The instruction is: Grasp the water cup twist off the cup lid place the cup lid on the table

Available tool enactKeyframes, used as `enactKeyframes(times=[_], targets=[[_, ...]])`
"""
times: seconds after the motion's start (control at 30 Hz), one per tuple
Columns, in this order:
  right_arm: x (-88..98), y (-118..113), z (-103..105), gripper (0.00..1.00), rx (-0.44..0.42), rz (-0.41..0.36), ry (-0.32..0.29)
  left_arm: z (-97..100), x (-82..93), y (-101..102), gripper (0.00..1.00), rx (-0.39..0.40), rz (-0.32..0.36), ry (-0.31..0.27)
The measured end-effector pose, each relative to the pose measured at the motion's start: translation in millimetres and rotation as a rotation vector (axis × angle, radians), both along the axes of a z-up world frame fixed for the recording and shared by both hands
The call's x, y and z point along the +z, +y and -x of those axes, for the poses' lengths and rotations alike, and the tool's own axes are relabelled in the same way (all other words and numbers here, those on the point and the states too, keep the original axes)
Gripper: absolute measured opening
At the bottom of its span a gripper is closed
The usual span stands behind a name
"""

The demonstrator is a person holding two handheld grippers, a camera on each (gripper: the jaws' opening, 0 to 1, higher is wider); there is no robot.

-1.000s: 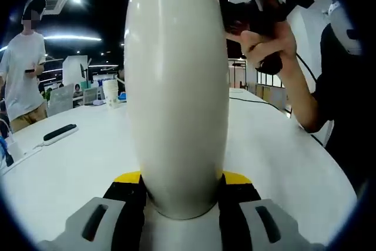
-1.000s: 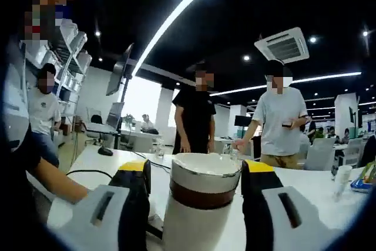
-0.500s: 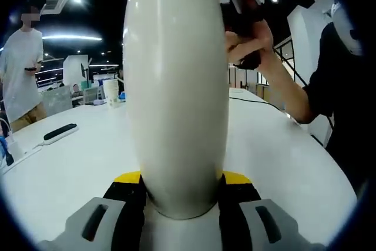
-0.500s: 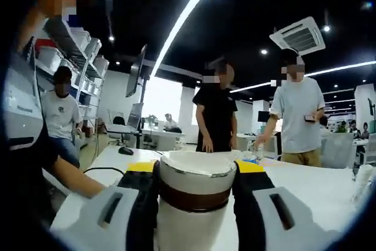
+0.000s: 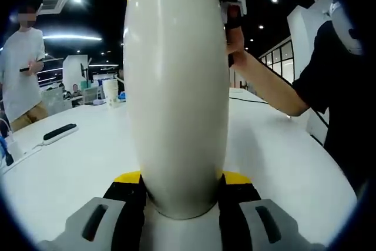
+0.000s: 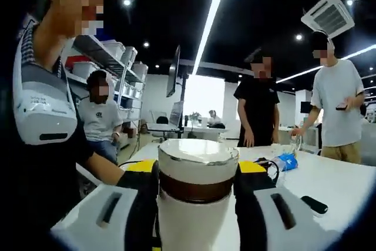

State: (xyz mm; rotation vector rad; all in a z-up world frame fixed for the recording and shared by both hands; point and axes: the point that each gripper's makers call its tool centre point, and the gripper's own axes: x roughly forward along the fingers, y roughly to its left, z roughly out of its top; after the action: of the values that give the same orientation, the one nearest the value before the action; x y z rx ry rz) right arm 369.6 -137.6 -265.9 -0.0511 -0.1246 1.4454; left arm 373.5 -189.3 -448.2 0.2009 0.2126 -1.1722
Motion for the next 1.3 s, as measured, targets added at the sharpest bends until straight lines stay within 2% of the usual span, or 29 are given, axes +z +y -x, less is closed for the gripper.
enactKeyframes(times=[0.1,0.17,0.2,0.3,0.4,0.47,0.57,0.6,0.63,0.73,0.8,0.87,0.97,1.07,1.2,1.23,1.3], targets=[[-2.4,0,4,0.71,-0.08,-0.033,0.011,0.2,0.0,0,0.5,-0.001,0.0,-0.001],[1.7,-1,5,0.71,-0.138,-0.067,0.019,0.4,0.0,0,0.5,-0.001,0.0,-0.001],[4.1,-3,4,0.71,-0.193,-0.078,0.012,0.5,0.0,0,0.5,-0.001,0.0,-0.001],[15.6,-6,3,0.71,-0.362,-0.112,-0.048,0.6,0.0,0,0.5,-0.002,0.0,-0.001],[22.9,-2,4,0.71,-0.462,-0.129,-0.074,0.7,0.2,0,0.5,-0.003,0.0,-0.003],[23.6,-1,-6,0.67,-0.53,-0.111,-0.093,0.6,0.3,0,0.5,-0.002,0.0,-0.002],[20.5,-4,-17,0.55,-0.561,-0.084,-0.107,0.9,0.5,0,0.5,-0.001,0.0,-0.003],[21.8,-5,-18,0.54,-0.548,-0.104,-0.086,1.0,0.4,0,0.5,0.0,0.0,-0.002],[22.5,-4,-15,0.54,-0.504,-0.133,-0.037,1.2,0.3,0,0.5,0.001,-0.001,0.0],[23.2,-3,-14,0.53,-0.445,-0.14,-0.036,0.9,0.2,1,0.5,0.0,-0.001,0.0],[23.5,-1,-12,0.53,-0.353,-0.148,-0.041,0.8,0.3,1,0.5,0.0,0.0,0.0],[23.3,-1,-10,0.53,-0.314,-0.144,-0.038,0.7,0.3,1,0.5,0.0,0.0,0.0],[22.9,2,-5,0.53,-0.167,-0.103,-0.055,0.5,0.2,1,0.5,-0.001,-0.001,-0.001],[20.8,4,-1,0.52,-0.023,-0.076,-0.021,0.5,0.1,2,0.5,-0.001,0.0,-0.001],[19.9,5,4,0.52,0.105,-0.064,0.002,0.6,0.0,2,0.5,-0.002,0.0,0.0],[18.7,5,5,0.52,0.137,-0.057,0.027,0.5,-0.1,2,0.5,-0.003,0.0,0.0],[18.8,5,4,0.52,0.153,-0.061,0.034,0.4,-0.2,2,0.5,-0.003,0.0,0.0]])
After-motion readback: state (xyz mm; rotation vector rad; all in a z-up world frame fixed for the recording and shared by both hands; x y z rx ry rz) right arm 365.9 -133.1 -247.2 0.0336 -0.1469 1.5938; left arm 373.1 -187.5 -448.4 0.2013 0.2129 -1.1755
